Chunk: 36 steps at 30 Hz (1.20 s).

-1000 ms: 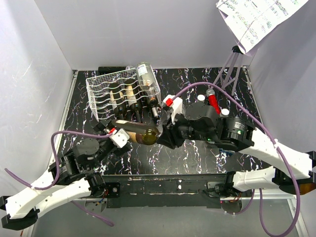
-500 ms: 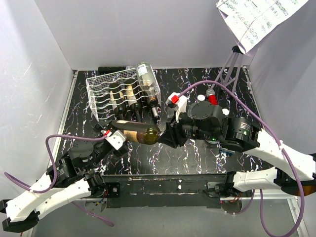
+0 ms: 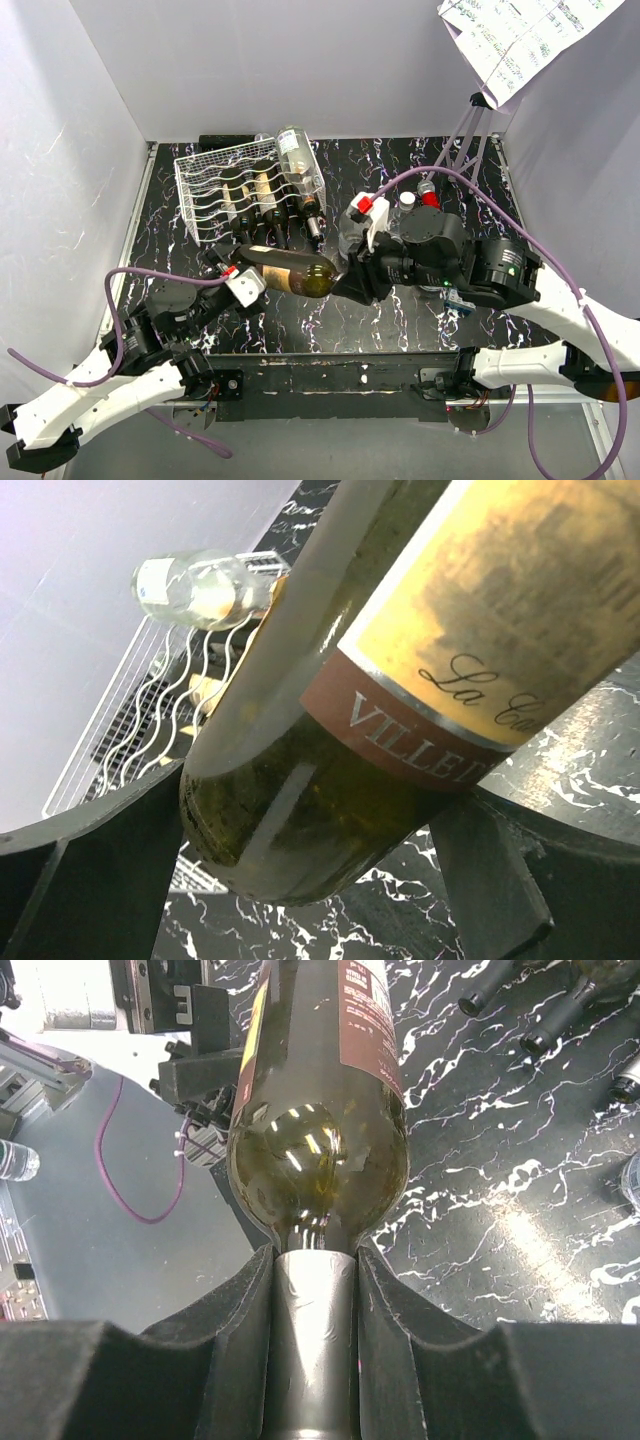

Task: Put the wine bottle on the wine rack
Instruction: Pick up the wine bottle from the center of the board.

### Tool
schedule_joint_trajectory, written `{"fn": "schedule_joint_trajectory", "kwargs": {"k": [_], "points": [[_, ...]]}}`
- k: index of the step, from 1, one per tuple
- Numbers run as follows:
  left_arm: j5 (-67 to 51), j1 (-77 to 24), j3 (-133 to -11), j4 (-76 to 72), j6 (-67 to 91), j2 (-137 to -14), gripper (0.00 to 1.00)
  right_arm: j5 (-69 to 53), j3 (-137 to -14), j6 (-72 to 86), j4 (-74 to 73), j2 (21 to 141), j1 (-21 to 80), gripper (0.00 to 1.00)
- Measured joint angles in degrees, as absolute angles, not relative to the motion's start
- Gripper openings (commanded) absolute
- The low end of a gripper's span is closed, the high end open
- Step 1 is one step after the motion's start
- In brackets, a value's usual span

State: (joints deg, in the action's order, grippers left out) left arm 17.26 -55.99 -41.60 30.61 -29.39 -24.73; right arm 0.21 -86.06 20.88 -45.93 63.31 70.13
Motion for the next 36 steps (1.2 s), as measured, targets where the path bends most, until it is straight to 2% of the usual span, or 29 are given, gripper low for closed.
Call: {"fn": "schedule_joint_trajectory", "kwargs": {"k": [2, 6, 9, 13, 16, 18, 23, 24, 25, 26, 36], "points": [[15.49, -55.90, -41.63, 30.11, -29.61, -25.06, 0.61, -0.01, -86.02, 20.91, -46.81, 62.52, 70.06, 0.01], [12.47, -55.59, -41.63, 28.99, -30.28, -25.56, 0.82, -0.54, -85.97, 20.86, -48.16, 61.28, 69.73, 0.01], [10.17, -55.51, -41.63, 28.62, -30.89, -25.96, 0.86, -0.84, -85.95, 20.64, -49.19, 60.69, 69.60, 0.01], [6.87, -55.11, -41.89, 28.71, -31.46, -26.79, 0.86, -1.48, -85.95, 19.92, -50.78, 59.99, 69.41, 0.01], [4.60, -54.78, -42.68, 28.77, -31.75, -28.03, 0.80, -1.65, -85.95, 19.31, -51.99, 59.24, 69.38, 0.01], [3.11, -54.70, -43.24, 28.80, -31.79, -29.04, 0.73, -1.80, -85.86, 19.14, -52.95, 58.57, 69.36, 0.01], [-0.01, -54.48, -43.40, 28.08, -31.83, -30.98, 0.47, -1.89, -85.69, 18.94, -55.29, 57.45, 69.34, 0.01], [-0.47, -54.48, -43.40, 28.03, -31.77, -31.42, 0.36, -1.89, -85.69, 18.81, -55.83, 57.36, 69.34, 0.01], [-0.82, -54.48, -43.40, 28.01, -31.73, -31.90, 0.12, -1.87, -85.69, 18.65, -56.36, 57.32, 69.34, 0.01], [-1.15, -54.48, -43.40, 28.01, -31.70, -32.36, 0.00, -1.87, -85.69, 18.50, -56.86, 57.30, 69.34, 0.01], [-0.36, -54.50, -42.85, 26.39, -33.71, -34.41, 0.00, -0.73, -85.73, 17.52, -58.04, 57.52, 69.28, 0.01]]}}
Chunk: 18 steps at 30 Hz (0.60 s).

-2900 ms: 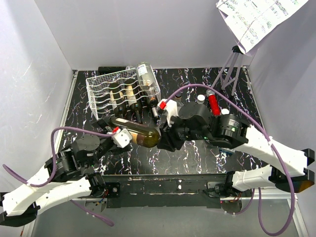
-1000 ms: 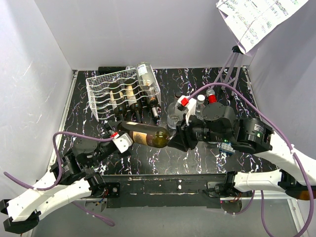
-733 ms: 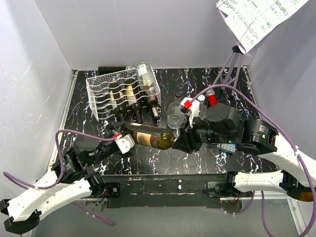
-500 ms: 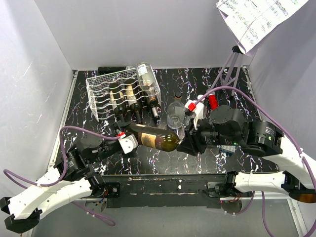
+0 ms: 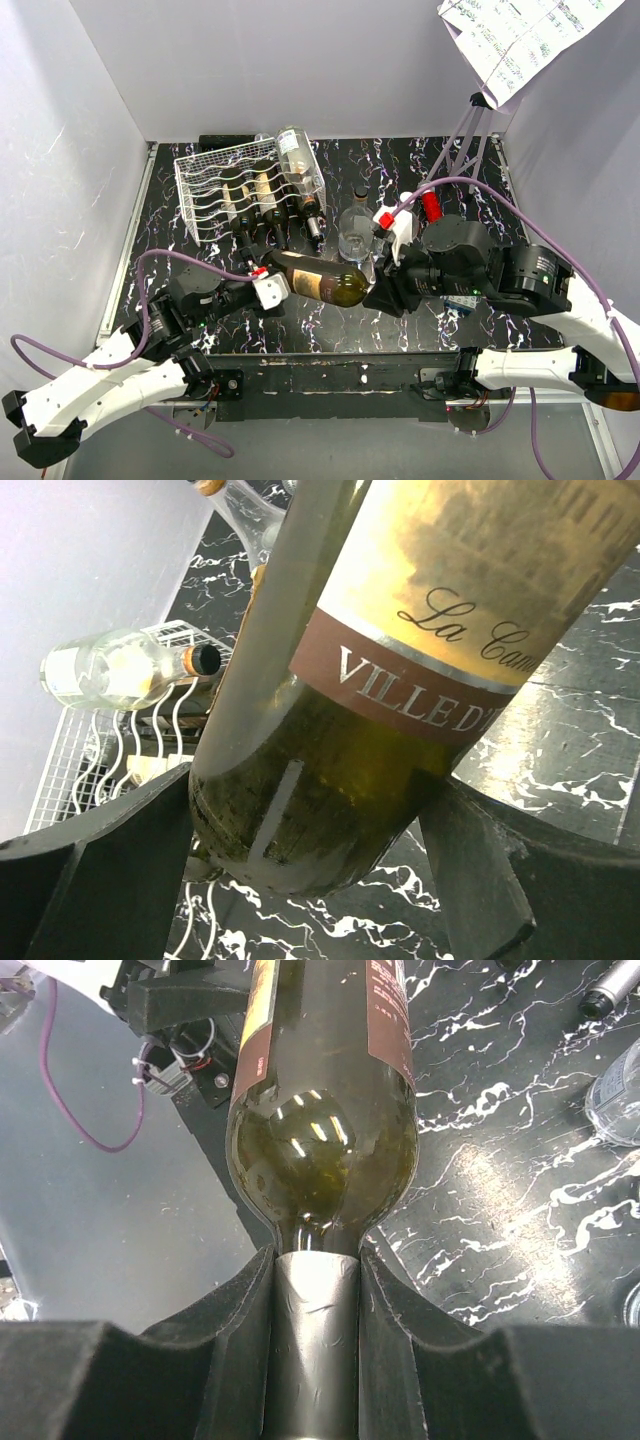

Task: Put the wine bottle on the wine rack
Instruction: Pick up the wine bottle from the center of the board.

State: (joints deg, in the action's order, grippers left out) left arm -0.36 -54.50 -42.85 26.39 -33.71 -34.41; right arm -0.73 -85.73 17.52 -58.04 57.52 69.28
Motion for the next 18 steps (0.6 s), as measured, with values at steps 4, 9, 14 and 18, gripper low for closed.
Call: {"fn": "schedule_joint_trajectory", "kwargs": {"k": [4, 9, 14, 18], "points": [[1.08, -54.48, -41.21, 24.60, -35.75, -34.28, 0.00, -0.01, -86.13, 16.47, -58.19, 58.67, 69.28, 0.01], [1.89, -54.37, -39.62, 24.40, -36.86, -34.37, 0.21, 0.25, -86.21, 16.25, -58.41, 60.16, 69.28, 0.01], [0.69, -54.02, -38.89, 24.36, -36.03, -34.41, 0.52, 0.14, -90.63, 16.82, -61.95, 63.37, 69.28, 0.01], [-1.93, -53.80, -38.89, 23.92, -33.74, -34.04, 0.72, -0.40, -97.86, 18.48, -67.72, 67.09, 69.28, 0.01]]}}
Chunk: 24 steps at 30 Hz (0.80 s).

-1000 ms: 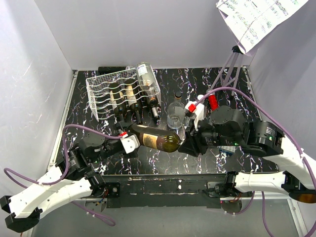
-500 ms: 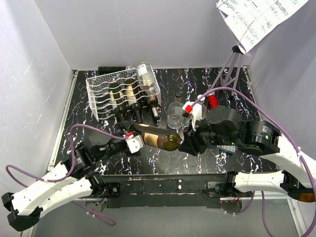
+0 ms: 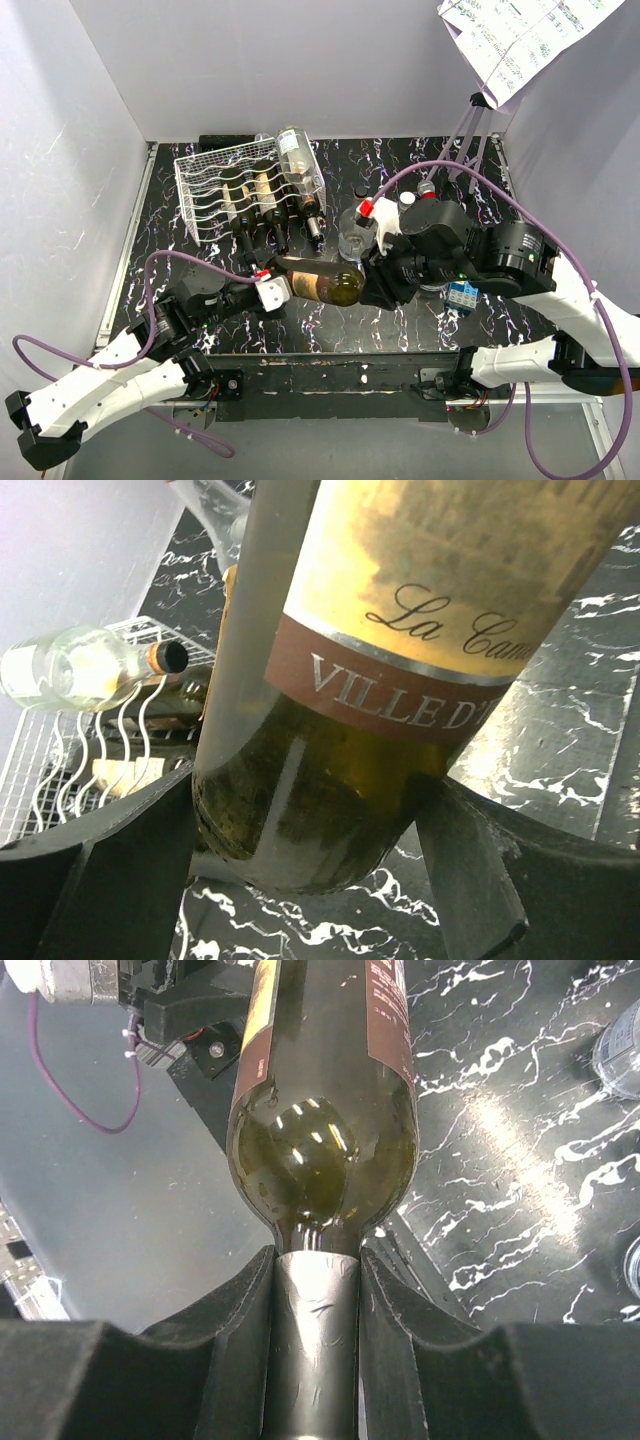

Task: Put the wine bottle on the wine rack
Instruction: Pick up the wine bottle from the center of the board.

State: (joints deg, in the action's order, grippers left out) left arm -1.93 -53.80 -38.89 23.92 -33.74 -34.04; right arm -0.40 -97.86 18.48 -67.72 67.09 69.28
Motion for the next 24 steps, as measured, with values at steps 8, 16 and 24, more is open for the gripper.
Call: {"fn": "schedule_joint_trajectory", "kwargs": {"k": [8, 16, 24], "points": [[-9.52, -54.04, -36.07, 20.47, -31.22, -34.02, 0.91, -3.03, -101.36, 21.78, -72.42, 68.90, 69.28, 0.01], [-18.48, -55.02, -35.44, 17.52, -30.70, -36.32, 0.76, -6.35, -101.34, 22.81, -71.57, 72.62, 69.43, 0.01], [-18.13, -55.27, -35.44, 18.11, -31.11, -36.67, 0.00, -5.69, -101.34, 22.79, -71.24, 73.12, 69.38, 0.01]]}}
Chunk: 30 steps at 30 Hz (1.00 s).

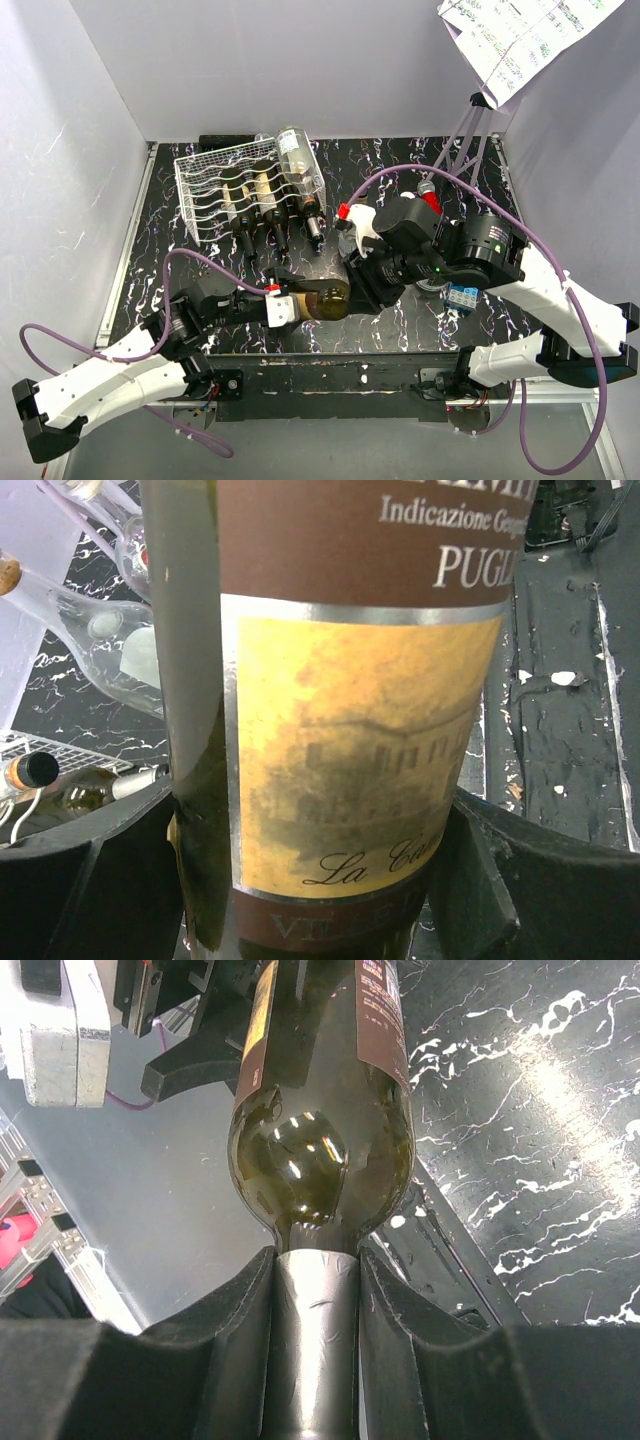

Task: Put the wine bottle on the wine rack
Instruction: Pick up the wine bottle from the center of the board.

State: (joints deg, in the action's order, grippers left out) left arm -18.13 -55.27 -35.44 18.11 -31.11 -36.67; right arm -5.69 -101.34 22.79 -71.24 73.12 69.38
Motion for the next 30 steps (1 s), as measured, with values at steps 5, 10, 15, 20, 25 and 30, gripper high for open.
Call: {"fn": "schedule_joint_trajectory", "kwargs": {"k": [5, 10, 15, 20, 25, 30], "points": [[-16.88, -55.31, -35.46, 18.37, -32.12, -36.80, 0.00, -5.32, -100.25, 22.26, -70.17, 72.66, 69.38, 0.37], [-13.47, -55.72, -36.51, 20.45, -36.10, -38.83, 0.00, -7.86, -97.12, 20.73, -65.98, 71.81, 69.60, 0.70], [-9.15, -55.75, -38.04, 22.39, -40.95, -39.90, 0.00, -12.47, -96.38, 18.96, -61.87, 72.03, 70.26, 0.70], [-5.10, -55.75, -39.79, 22.20, -45.60, -39.46, 0.00, -14.55, -95.64, 17.93, -61.14, 73.21, 70.28, 0.71], [0.82, -55.88, -39.92, 21.67, -51.48, -39.79, 0.00, -12.27, -95.64, 17.93, -62.08, 75.24, 70.30, 0.82], [5.52, -55.94, -39.90, 20.49, -57.10, -41.67, 0.00, -8.97, -95.98, 18.11, -63.44, 75.79, 70.30, 0.87]]}}
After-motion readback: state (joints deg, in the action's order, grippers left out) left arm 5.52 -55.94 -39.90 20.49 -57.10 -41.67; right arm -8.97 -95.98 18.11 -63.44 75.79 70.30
